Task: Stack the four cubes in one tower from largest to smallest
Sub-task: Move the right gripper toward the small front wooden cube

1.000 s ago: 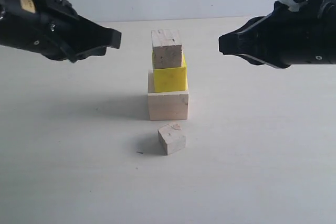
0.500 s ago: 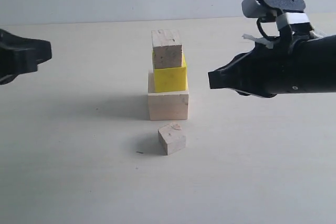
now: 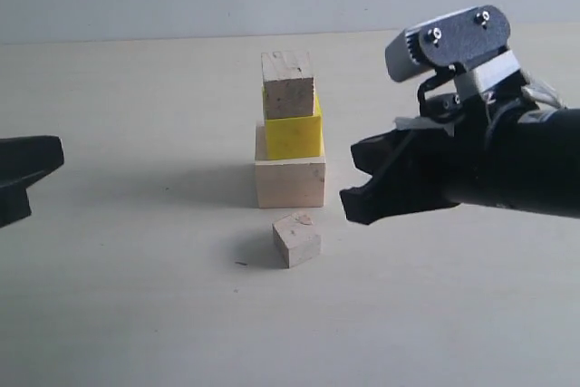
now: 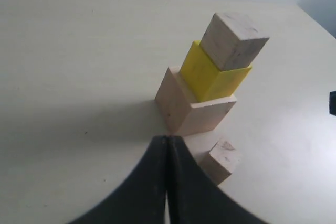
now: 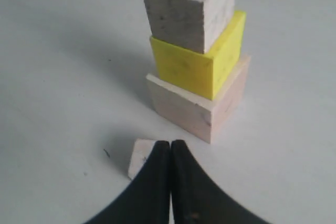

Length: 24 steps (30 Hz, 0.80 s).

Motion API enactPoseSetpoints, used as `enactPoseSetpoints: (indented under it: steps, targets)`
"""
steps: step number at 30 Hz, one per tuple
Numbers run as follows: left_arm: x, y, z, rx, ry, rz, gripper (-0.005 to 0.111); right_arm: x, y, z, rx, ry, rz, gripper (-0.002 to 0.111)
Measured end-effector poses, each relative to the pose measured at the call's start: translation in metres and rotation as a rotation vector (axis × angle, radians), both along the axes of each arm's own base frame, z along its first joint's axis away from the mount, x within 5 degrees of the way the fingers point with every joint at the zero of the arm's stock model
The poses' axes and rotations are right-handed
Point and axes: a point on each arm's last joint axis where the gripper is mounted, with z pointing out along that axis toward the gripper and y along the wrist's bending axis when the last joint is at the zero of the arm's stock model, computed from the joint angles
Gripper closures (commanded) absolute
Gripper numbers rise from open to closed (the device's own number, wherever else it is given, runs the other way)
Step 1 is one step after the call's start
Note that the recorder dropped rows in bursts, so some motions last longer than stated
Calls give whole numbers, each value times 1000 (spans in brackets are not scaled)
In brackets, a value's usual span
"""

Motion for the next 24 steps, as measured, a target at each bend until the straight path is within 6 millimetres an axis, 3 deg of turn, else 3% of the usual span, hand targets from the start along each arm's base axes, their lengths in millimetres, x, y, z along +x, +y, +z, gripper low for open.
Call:
enactPoseSetpoints:
  steps: [5, 14, 19, 24]
  targets:
    - [-6, 5, -26, 20, 26, 12, 107, 0, -10, -11, -47, -46, -71, 108]
    - [-6, 6, -26, 1, -2, 21, 107, -6, 3, -50, -89, 225, -1, 108]
    - [-6, 6, -26, 4, 7, 21, 107, -12, 11, -49, -90, 212, 25, 108]
    - [-7, 6, -28, 10, 20, 18, 107, -10, 8, -30, -16, 136, -32, 108]
